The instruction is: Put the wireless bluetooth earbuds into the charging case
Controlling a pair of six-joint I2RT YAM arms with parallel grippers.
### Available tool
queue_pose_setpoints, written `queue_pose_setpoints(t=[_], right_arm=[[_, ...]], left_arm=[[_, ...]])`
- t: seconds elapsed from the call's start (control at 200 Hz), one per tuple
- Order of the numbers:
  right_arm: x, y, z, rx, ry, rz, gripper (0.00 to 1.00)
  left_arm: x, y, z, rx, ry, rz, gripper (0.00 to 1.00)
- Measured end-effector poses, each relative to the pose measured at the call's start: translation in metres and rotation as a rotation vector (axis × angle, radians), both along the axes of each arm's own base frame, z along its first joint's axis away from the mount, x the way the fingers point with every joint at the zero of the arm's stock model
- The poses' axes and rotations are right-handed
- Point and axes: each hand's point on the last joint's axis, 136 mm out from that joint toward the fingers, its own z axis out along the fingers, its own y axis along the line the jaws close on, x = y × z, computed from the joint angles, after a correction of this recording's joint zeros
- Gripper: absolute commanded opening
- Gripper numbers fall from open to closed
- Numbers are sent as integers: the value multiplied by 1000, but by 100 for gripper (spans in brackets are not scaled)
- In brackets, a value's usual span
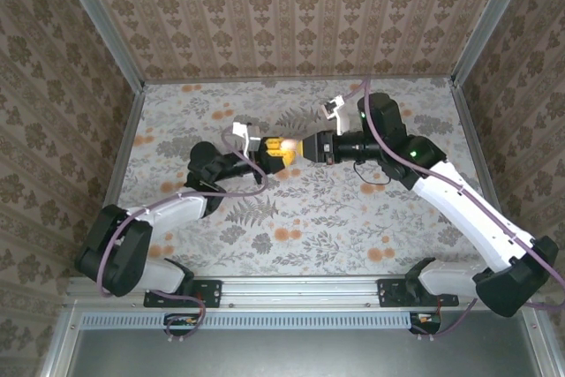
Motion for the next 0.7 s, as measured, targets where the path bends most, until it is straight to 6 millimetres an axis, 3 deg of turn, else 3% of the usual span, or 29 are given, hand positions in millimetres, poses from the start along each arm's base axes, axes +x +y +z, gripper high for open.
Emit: queue_pose_setpoints(t=[0.07, 0.17, 0.46, 0.58, 0.7], right_arm=[[1, -12, -5, -43, -19, -54, 52], [14, -46, -22, -125, -61, -198, 65], [33, -151, -93, -438, -127, -601, 92], [40, -196, -116, -544, -110, -755, 100], [45, -232, -130, -604, -89, -871, 100]], left_arm=[[18, 3, -10, 24, 58, 61, 0], [37, 2, -39, 86, 170, 112, 0], [75, -10, -176, 322, 592, 192, 11], [82, -10, -222, 419, 744, 242, 21], [80, -10, -245, 510, 816, 289, 45]])
